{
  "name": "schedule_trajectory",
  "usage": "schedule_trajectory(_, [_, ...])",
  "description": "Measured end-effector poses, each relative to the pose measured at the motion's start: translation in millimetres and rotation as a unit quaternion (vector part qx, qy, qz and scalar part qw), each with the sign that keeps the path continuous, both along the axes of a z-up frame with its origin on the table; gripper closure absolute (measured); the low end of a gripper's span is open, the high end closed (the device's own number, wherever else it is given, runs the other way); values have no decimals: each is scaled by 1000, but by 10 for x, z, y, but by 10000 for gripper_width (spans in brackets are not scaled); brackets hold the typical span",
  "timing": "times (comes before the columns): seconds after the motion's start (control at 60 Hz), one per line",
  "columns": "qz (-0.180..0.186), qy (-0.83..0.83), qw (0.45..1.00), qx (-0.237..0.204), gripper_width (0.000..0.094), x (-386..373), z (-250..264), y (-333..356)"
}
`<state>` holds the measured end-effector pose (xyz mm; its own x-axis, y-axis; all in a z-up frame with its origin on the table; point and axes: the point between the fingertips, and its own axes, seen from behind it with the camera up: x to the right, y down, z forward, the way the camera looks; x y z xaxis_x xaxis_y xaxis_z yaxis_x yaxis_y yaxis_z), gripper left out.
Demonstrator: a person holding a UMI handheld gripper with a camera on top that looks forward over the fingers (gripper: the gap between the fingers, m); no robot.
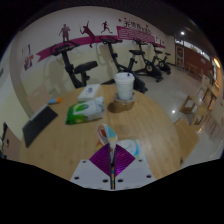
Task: Fold towel
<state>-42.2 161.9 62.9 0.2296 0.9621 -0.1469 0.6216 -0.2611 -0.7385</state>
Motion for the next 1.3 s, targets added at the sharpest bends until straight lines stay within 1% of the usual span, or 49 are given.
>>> schedule_trajectory(0.05, [-4, -12, 1000, 27, 909, 13, -158, 185])
schedule_trajectory(0.2, [1, -42, 996, 76, 907, 89, -669, 505])
schedule_trajectory(0.25, [6, -33, 996, 83, 882, 65, -688, 514])
schedule_trajectory(0.283, [8, -29, 996, 84, 844, 82, -651, 523])
schedule_trajectory(0.35, [11, -31, 995, 91, 394, 109, -616, 525])
schedule_trajectory(0.4, [7, -29, 994, 108, 56, 162, -516, 593])
schedule_trajectory(0.417, [2, -26, 993, 116, 93, 187, -464, 627])
schedule_trajectory(0.433, [-2, -22, 992, 122, 107, 214, -390, 658])
schedule_trajectory(0.45, [-5, -19, 992, 126, 106, 307, -279, 690])
schedule_trajectory(0.5, [-11, -12, 992, 128, 66, 471, -72, 656])
schedule_trajectory(0.533, [-11, -14, 992, 122, 71, 618, 54, 602])
schedule_trajectory(0.55, [-13, -12, 993, 118, 83, 605, 21, 553])
schedule_trajectory(0.6, [-12, -19, 995, 99, 85, 974, 342, 461])
schedule_trajectory(0.683, [-16, -26, 997, 75, 82, 1460, 699, 274])
schedule_trajectory(0.7, [-16, -28, 997, 72, 84, 1559, 761, 240])
schedule_trajectory(0.75, [-20, -32, 997, 66, 83, 1678, 741, 102])
schedule_trajectory(0.767, [-21, -37, 997, 65, 83, 1829, 873, 113])
schedule_trajectory(0.867, [-37, -42, 997, 59, 84, 2238, 1128, 37])
schedule_trajectory(0.983, [-45, -28, 997, 63, 81, 2391, 1301, -36])
schedule_trajectory(1.133, [-46, -11, 994, 102, 78, 2388, 1421, -29])
schedule_trajectory(1.3, [-34, 3, 996, 81, 84, 2329, 1488, -223])
